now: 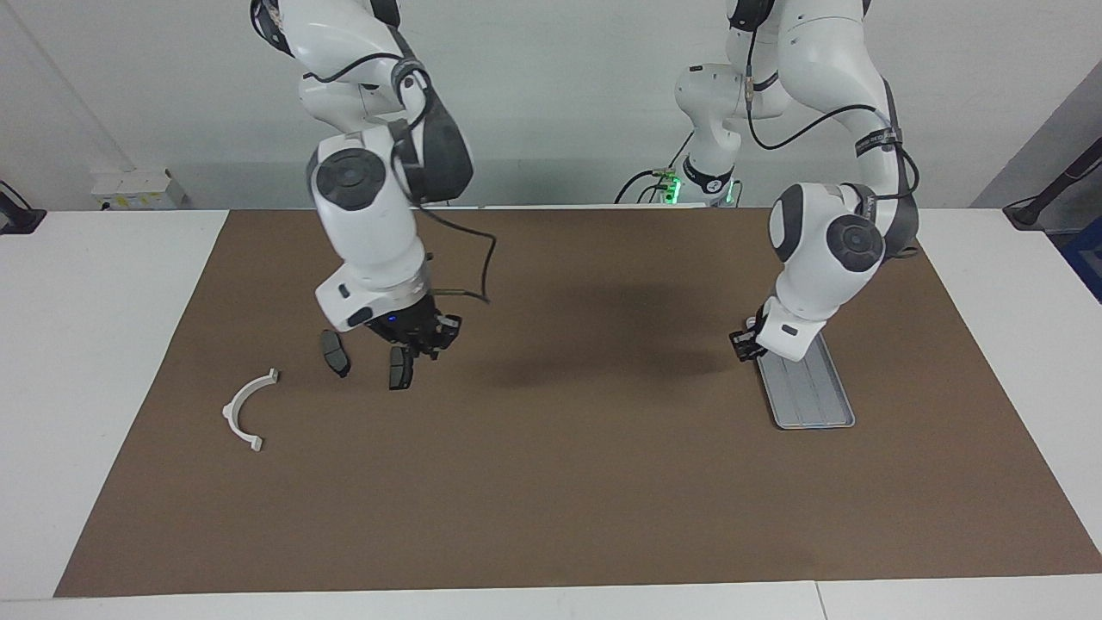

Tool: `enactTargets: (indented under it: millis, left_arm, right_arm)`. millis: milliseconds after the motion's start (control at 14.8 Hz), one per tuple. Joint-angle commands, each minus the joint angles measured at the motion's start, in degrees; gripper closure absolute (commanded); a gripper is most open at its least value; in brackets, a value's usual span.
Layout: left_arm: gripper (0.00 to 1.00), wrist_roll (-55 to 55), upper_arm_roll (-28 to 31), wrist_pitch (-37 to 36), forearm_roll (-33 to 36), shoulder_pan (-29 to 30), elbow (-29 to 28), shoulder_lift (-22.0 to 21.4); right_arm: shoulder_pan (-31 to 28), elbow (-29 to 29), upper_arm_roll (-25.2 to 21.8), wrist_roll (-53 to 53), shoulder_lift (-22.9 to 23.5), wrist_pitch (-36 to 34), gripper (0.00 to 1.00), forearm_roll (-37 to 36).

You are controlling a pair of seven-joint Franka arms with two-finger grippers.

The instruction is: Pick bearing gear from pile to tray

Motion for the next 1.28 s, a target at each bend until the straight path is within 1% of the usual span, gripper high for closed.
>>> enactTargets:
  millis: [0,67,202,270,337,472,607,876,1078,1213]
  left_arm:
    - [1.0,3.88,-0.66,1.82,0.43,1.31,-3.89,-2.18]
    - [1.0,5.54,-0.57,3.57,0.43,1.66,-5.72,-2.62]
    - [1.0,10.11,-0.57,9.88,0.43,3.86,-11.87,-4.46]
    - [1.0,11.35,-0.57,12.52,0.43,4.82,-14.07,-4.99]
    - [1.0,12.06,-0.66,13.85,0.43,5.96,-15.4,-5.08]
    - [1.0,14.6,-0.57,13.34,0.43,6.85,-15.67,-5.35]
    - [1.0,16.36,-0.66,13.95,0.43,8.87,-16.64,-5.7]
    - [0.99,15.14,-0.66,13.26,0.43,8.7,-16.9,-5.96]
    - [0.99,15.23,-0.66,14.48,0.43,8.96,-20.5,-7.19]
    - [0.99,14.44,-0.75,15.18,0.08,8.7,-20.6,-7.19]
  right_arm:
    - [6.09,-1.39,-0.18,12.65,-1.63,-0.32,1.0,-0.2]
    - [8.55,-2.7,-0.1,16.52,-2.34,0.29,1.0,-0.12]
    - [11.72,-4.38,-0.1,21.29,-2.52,2.22,1.0,-0.03]
    - [12.78,-5.69,-0.01,22.61,-2.43,4.15,1.0,0.41]
    - [14.18,-8.06,-0.01,24.54,-2.52,7.56,1.0,0.59]
    - [16.91,-12.63,-0.01,27.88,-2.17,14.16,1.0,0.59]
    - [17.19,-15.54,-0.01,28.07,-1.99,18.3,1.0,0.59]
    - [18.07,-17.13,-0.01,28.34,0.73,23.14,1.0,0.59]
    - [18.07,-19.23,-0.01,27.99,1.87,27.18,1.0,0.59]
    - [17.89,-20.38,-0.01,27.64,2.57,29.29,1.0,0.59]
